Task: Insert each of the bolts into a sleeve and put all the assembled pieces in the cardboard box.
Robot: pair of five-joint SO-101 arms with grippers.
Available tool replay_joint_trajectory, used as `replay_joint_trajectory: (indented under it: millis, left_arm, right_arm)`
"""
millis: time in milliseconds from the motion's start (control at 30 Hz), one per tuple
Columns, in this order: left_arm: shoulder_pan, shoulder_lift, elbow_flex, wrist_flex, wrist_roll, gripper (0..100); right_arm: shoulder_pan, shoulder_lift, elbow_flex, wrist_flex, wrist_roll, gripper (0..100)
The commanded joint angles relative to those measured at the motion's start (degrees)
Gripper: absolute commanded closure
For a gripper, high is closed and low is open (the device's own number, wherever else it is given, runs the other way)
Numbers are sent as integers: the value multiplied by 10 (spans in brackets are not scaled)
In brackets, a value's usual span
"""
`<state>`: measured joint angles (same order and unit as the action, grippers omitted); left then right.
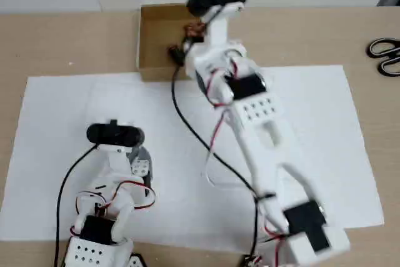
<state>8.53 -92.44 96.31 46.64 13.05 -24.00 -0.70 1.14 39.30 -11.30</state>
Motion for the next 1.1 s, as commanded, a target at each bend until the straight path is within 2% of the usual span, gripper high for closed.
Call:
replay_joint_trajectory:
  millis: [0, 300, 633, 933, 1067]
  left_arm:
    - [-2, -5, -28, 2, -4, 991]
    - [-2, -5, -28, 2, -4, 991]
    - [-2, -5, -28, 2, -4, 991]
    - [-2, -5, -29, 2, -4, 991]
    - [-2, -5, -29, 2, -4, 991]
  right_arm:
    - [11, 79, -139, 22, -2, 995]
    - [49, 320, -360, 25, 10, 994]
    - [51, 514, -583, 27, 11, 993]
    - [47, 580, -636, 29, 11, 991]
    - [42, 578, -636, 74, 11, 989]
